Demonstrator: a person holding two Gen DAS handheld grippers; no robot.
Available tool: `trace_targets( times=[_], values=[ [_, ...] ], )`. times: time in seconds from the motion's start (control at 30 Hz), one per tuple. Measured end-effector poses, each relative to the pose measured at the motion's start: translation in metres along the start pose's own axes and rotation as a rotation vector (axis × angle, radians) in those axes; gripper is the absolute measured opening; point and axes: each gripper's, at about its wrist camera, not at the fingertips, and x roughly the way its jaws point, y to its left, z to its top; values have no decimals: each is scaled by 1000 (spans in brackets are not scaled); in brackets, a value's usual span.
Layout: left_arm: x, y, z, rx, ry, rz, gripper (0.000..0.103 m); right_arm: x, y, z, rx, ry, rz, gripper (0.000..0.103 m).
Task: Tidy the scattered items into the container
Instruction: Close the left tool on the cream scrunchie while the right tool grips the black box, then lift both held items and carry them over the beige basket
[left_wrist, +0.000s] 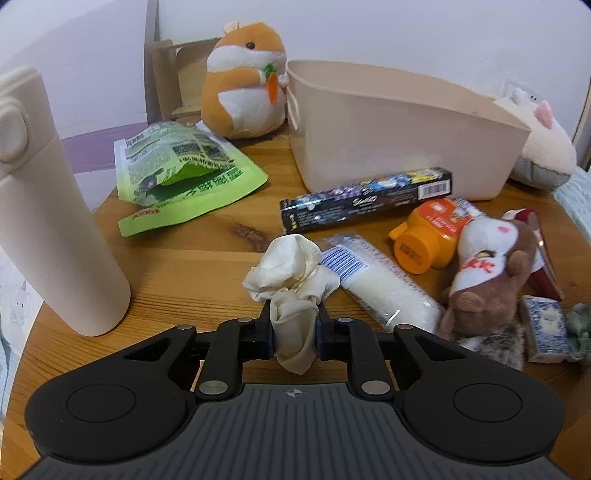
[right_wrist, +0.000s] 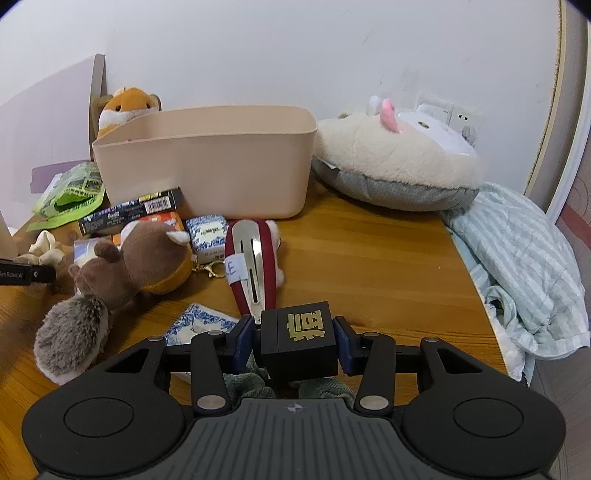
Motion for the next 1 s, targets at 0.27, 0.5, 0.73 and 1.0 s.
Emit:
trace_targets(
  times=[0.27, 0.5, 0.73, 1.0],
  values=[
    [-25, -6, 20, 12, -64, -3, 19, -12, -5, 10, 9, -32, -1, 43],
    [-49, -11, 54, 25, -157, 6, 19, -20, -7, 35, -20, -89, 4, 43],
    [-67, -26, 88, 71, -249, 29, 20, -24, -1, 75, -63, -159, 16, 43],
    [-65, -46, 123, 137, -296, 57, 20, -15, 0, 116, -61, -212, 47, 43]
  ],
)
